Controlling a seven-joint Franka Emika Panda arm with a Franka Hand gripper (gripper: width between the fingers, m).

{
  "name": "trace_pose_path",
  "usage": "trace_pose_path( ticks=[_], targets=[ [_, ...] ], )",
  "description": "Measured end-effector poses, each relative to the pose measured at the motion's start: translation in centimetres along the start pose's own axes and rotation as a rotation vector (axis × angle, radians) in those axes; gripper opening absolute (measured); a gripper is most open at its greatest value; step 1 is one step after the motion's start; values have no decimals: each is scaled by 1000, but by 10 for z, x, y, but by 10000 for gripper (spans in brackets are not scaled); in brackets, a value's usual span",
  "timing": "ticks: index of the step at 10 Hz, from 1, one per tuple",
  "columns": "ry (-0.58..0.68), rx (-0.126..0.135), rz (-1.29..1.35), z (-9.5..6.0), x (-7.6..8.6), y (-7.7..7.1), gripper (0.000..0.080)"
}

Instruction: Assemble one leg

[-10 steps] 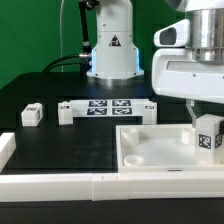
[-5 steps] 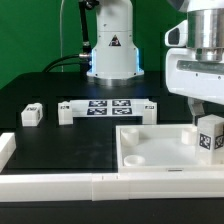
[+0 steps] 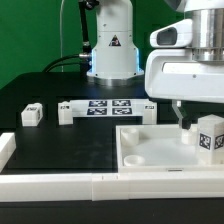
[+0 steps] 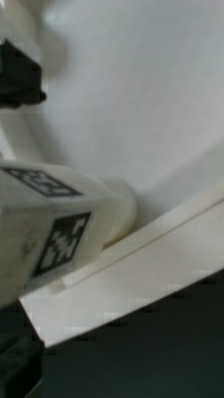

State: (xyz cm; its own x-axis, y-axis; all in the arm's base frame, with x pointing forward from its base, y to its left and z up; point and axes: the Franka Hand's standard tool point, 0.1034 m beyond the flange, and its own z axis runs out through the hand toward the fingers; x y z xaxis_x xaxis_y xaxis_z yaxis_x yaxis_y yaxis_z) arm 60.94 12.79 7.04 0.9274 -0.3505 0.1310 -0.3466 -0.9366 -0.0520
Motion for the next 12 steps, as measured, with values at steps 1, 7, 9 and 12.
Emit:
trace_pose_path(
  ticks=[1, 7, 9, 12],
  targets=[
    [-3, 1, -134, 0, 0, -2, 649],
    [-3, -33, -807, 0, 6, 6, 649],
    [0, -50, -920, 0, 8, 9, 649],
    [0, -51, -901, 0, 8, 9, 393]
  ],
)
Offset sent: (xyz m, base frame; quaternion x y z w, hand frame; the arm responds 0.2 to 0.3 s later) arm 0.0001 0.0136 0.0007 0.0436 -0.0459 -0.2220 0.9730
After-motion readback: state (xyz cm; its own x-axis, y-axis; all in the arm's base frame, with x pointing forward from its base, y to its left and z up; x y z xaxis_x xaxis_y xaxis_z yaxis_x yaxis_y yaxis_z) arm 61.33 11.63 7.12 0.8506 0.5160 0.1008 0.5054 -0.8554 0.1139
